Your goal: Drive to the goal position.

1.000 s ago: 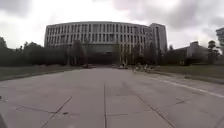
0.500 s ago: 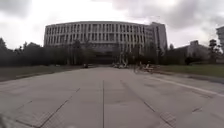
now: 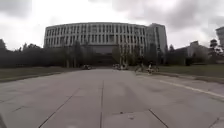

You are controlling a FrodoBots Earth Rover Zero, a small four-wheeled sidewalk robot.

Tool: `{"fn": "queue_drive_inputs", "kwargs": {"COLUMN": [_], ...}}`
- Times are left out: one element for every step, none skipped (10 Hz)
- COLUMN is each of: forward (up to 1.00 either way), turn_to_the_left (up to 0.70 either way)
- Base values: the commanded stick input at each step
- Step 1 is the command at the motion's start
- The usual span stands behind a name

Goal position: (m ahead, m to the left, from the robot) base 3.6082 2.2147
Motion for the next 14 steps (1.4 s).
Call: {"fn": "queue_drive_inputs", "kwargs": {"forward": [0.7, 0.7, 0.7, 0.7, 0.7, 0.7, 0.7, 0.7, 0.7, 0.7, 0.7, 0.7, 0.7, 0.7], "turn_to_the_left": [-0.17, -0.3, -0.3, -0.26, -0.04, 0.0, 0.0, 0.0, 0.0, 0.0, 0.0, 0.0, 0.0, 0.0]}}
